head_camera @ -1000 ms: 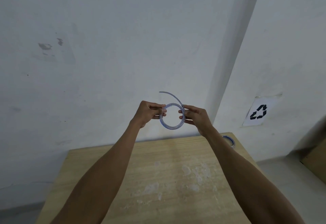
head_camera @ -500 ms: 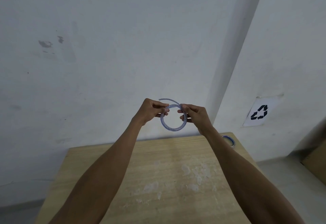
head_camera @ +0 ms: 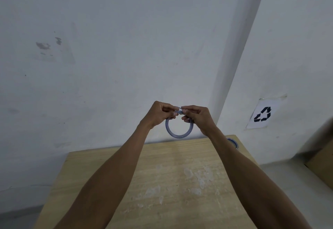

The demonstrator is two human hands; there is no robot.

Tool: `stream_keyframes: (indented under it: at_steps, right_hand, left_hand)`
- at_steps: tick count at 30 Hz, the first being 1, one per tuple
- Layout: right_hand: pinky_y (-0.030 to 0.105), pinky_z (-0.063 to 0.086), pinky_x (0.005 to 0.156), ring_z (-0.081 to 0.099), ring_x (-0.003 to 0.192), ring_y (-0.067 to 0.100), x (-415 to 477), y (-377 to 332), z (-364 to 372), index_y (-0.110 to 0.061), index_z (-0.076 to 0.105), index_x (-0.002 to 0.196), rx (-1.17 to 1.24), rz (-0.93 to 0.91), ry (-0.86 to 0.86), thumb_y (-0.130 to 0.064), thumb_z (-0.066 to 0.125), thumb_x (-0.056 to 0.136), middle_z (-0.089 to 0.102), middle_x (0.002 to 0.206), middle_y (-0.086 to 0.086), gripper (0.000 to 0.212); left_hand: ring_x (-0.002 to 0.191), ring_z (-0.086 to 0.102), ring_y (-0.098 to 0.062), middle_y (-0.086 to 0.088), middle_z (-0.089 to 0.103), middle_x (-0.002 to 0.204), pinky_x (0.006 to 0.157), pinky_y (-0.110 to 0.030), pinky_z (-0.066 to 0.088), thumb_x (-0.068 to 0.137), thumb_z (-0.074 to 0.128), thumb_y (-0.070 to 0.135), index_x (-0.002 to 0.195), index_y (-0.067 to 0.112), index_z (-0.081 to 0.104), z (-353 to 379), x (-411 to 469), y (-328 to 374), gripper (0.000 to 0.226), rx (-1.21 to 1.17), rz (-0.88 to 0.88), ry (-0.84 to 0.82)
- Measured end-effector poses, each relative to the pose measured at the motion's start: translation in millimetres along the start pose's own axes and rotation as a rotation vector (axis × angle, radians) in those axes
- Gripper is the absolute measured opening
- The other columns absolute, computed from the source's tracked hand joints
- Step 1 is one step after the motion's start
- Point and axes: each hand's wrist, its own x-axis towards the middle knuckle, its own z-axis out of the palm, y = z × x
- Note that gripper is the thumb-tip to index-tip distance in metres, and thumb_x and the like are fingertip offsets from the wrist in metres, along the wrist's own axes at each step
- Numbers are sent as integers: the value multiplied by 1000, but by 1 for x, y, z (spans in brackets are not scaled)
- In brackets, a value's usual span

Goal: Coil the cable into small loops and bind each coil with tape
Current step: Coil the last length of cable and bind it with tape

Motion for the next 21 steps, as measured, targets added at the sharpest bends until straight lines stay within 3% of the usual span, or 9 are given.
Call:
stream_keyframes:
  at_steps: [4, 6, 8, 11, 17, 21]
  right_hand:
    - [30, 60, 75, 74, 76, 23, -1, -1, -7, 0, 74, 110, 28, 21, -8, -5, 69, 94, 78, 95, 15, 18]
    - [30, 60, 75, 74, 78, 25, -2, -1, -10, 1, 74, 111, 30, 28, -23, -5, 69, 94, 77, 99, 18, 18]
    - [30, 59, 75, 73, 78, 25, -3, -2, -13, 1, 75, 111, 14, 28, -39, -7, 71, 93, 77, 100, 19, 20]
    - [30, 60, 77, 73, 78, 26, -4, -2, -19, 2, 74, 112, -11, 23, -63, -7, 76, 89, 76, 100, 22, 25]
    - [31, 61, 79, 76, 81, 29, -5, 0, -25, 2, 75, 108, 36, -11, -7, 2, 76, 86, 78, 96, 19, 23]
    - [31, 61, 81, 75, 83, 29, -8, -1, -26, 2, 74, 113, 33, 19, -33, -5, 74, 90, 77, 99, 21, 24]
  left_hand:
    - [81, 78, -30, -18, 79, 88, 81, -36, 64, 84, 81, 0, 116, -2, 60, 8, 0, -1, 38, -63, -2, 145]
    - [84, 78, -33, -18, 79, 89, 83, -39, 64, 82, 83, 0, 119, 0, 64, 12, 1, -2, 42, -98, 2, 178]
    - [85, 78, -34, -21, 78, 90, 86, -44, 63, 81, 83, -3, 111, -5, 73, 14, 3, -4, 32, -118, 16, 180]
    - [85, 78, -35, -23, 78, 92, 87, -43, 63, 82, 82, -3, 103, -8, 77, 15, 2, -6, 22, -113, 21, 150]
    - [91, 76, -34, -27, 76, 100, 92, -39, 61, 84, 80, -2, 114, -5, 74, 10, -3, 2, 31, -196, -57, -6]
    - [88, 75, -31, -27, 76, 101, 91, -37, 61, 86, 77, -4, 116, -1, 74, 5, -3, 3, 31, -197, -74, -41]
